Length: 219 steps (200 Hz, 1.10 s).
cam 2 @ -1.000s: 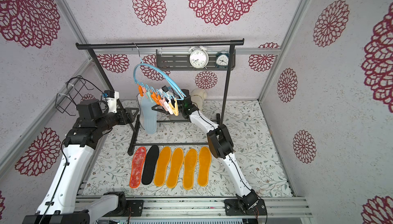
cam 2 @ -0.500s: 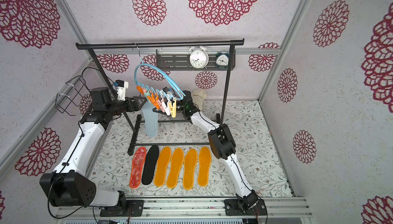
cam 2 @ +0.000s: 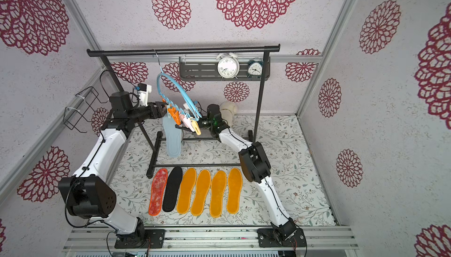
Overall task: Take the shoe insoles off the hanger
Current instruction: Open the clamp at the hanger, then place the insole at the center of the board.
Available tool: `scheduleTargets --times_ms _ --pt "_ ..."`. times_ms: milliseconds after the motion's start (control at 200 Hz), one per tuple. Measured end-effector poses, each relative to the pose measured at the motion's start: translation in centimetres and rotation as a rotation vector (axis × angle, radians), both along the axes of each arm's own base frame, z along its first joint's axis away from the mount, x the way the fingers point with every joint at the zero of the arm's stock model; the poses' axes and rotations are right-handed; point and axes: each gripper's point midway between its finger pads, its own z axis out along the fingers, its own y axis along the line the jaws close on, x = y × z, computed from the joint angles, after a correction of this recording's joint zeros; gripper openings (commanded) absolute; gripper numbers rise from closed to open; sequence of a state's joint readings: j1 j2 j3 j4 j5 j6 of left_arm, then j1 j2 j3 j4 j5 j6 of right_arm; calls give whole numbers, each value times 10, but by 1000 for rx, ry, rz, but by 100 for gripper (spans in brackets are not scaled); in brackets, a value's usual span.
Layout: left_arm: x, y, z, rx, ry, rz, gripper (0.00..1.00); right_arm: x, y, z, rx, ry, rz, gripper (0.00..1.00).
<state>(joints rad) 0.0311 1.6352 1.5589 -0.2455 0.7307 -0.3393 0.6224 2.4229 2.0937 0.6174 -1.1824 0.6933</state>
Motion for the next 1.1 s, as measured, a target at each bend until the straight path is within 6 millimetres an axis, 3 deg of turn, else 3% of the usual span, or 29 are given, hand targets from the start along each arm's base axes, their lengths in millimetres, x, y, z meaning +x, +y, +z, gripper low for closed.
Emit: scheduleTargets --times_ms 145,290,445,545,645,736,826,946,1096 --pt "-1 -3 8 -15 -21 -22 37 -1 -1 4 6 -8 0 0" --pt "-1 -5 11 -20 -34 -31 24 -1 -1 2 2 -4 0 0" --pt "0 -3 19 -13 -60 -20 22 8 2 -17 -64 45 -48 0" --pt "1 -2 20 -11 -61 -12 22 19 1 -43 -157 81 -128 0" --pt "2 -1 20 -7 -63 -6 22 13 -11 -68 -246 129 -167 0" --pt "2 1 20 0 -65 5 21 -6 -36 -85 -314 183 -203 0" --pt "1 3 21 7 -66 13 21 -30 -71 -89 -348 233 -241 0" --pt "-2 8 22 21 -64 28 21 -55 -132 -74 -348 268 -332 0" --pt "-5 16 24 31 -63 52 21 -74 -209 -41 -356 268 -481 0"
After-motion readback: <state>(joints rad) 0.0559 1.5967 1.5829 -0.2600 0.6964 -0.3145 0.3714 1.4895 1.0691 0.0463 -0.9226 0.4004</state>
